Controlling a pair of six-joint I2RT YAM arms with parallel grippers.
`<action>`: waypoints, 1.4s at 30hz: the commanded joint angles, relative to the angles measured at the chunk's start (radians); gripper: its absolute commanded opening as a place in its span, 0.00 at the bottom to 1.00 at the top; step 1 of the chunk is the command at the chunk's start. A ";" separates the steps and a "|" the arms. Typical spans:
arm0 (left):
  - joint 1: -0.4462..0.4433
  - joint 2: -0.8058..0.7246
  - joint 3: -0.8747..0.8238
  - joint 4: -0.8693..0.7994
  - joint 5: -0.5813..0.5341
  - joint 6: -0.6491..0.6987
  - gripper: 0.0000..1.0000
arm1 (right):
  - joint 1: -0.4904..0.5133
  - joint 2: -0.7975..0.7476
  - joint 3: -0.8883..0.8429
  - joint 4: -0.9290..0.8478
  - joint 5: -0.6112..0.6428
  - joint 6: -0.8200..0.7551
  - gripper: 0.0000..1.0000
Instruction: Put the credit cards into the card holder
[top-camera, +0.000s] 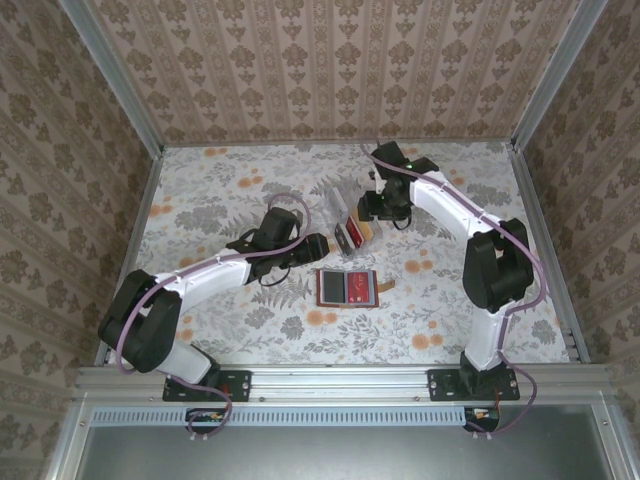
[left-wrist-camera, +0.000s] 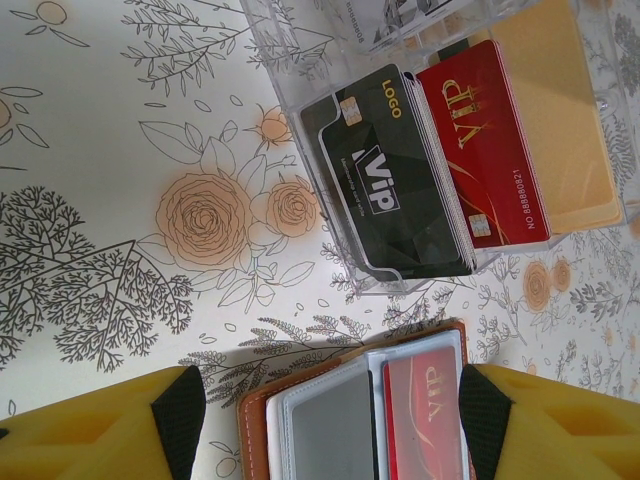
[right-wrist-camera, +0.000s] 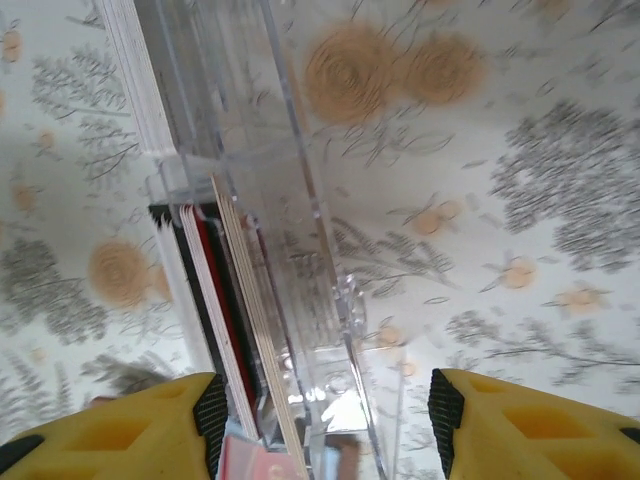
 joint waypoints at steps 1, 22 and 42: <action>0.006 0.005 0.015 0.011 0.007 -0.005 0.70 | 0.050 0.050 0.079 -0.108 0.234 -0.064 0.59; 0.006 -0.005 0.005 0.013 0.001 -0.010 0.71 | 0.098 0.200 0.176 -0.158 0.324 -0.104 0.60; 0.003 0.004 0.010 0.011 0.008 -0.014 0.71 | 0.108 0.136 0.167 -0.150 0.444 -0.117 0.51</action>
